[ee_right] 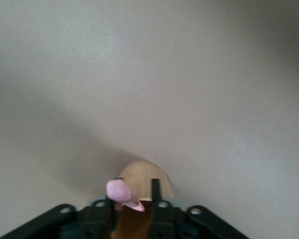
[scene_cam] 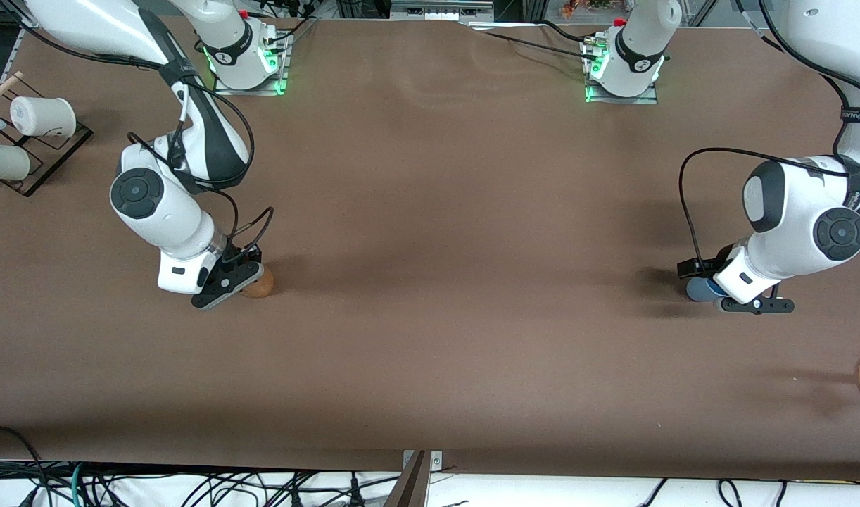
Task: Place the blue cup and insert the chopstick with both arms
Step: 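Grasp the pink chopstick with the right gripper while the left gripper grasps the blue cup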
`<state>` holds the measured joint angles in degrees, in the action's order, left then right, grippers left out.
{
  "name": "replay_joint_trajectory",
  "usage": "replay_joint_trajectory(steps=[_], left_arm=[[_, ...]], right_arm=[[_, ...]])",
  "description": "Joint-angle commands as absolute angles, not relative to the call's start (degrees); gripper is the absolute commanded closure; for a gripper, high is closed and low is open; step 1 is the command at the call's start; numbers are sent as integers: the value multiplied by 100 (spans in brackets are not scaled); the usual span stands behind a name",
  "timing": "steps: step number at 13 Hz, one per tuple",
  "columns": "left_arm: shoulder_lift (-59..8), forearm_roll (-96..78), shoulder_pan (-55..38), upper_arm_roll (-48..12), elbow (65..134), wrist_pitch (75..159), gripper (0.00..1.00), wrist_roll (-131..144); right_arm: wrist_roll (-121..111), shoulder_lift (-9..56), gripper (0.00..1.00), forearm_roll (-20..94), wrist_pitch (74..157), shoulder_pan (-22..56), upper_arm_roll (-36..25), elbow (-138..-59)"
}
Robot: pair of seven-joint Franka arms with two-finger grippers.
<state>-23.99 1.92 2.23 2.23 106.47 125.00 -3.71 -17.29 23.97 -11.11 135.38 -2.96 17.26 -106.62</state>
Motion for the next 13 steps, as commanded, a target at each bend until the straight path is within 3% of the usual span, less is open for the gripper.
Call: replay_joint_trajectory(steps=[1, 3, 8, 9, 10, 11, 13], left_arm=[[-2347, 308, 246, 211, 11081, 13163, 0, -475], [-2347, 308, 272, 211, 11302, 13473, 0, -475], [-2469, 308, 342, 211, 11469, 13841, 2, -483], [-2539, 308, 378, 211, 11478, 13912, 31, -475], [-2584, 299, 387, 228, 11470, 13904, 73, -475], [-2584, 299, 395, 237, 11452, 13869, 100, -475], [-2584, 299, 387, 299, 11409, 13808, 100, -475]], right_arm=[[-1854, 2391, 92, -1178, 13614, -404, 1793, -10740], [-1854, 2391, 100, -1178, 13606, -413, 1793, -10732], [-1819, 2085, 100, -1143, 13579, -413, 1810, -10644], [-1828, 1909, 100, -1134, 13579, -413, 1845, -10626], [-1828, 1759, 100, -1134, 13544, -413, 1933, -10617], [-1828, 1601, 100, -1134, 13440, -413, 1951, -10574], [-1837, 1320, 100, -1108, 12932, -413, 1986, -10355]])
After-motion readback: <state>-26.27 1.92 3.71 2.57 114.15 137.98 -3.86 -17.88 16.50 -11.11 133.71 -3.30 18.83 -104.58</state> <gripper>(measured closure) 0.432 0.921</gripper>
